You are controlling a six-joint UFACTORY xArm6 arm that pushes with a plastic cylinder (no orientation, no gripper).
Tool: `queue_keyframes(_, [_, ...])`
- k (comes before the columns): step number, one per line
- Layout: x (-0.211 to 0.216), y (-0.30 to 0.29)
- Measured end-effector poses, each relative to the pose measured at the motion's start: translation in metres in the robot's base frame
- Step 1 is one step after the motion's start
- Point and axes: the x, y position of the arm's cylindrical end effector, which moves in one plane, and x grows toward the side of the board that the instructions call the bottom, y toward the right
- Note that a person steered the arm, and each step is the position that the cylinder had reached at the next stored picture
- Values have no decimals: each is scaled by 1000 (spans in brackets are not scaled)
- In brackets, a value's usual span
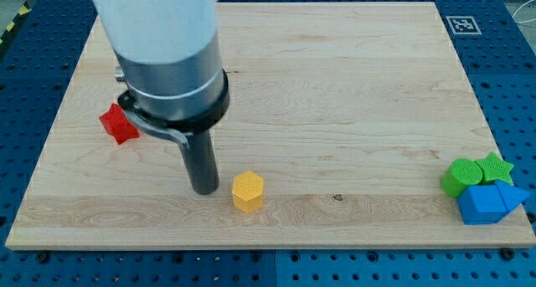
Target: Slide the red star towards the center left
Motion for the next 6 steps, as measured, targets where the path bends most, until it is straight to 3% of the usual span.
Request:
queue_keyframes(4, [-74, -50])
queue_keyframes(6, [-85, -68])
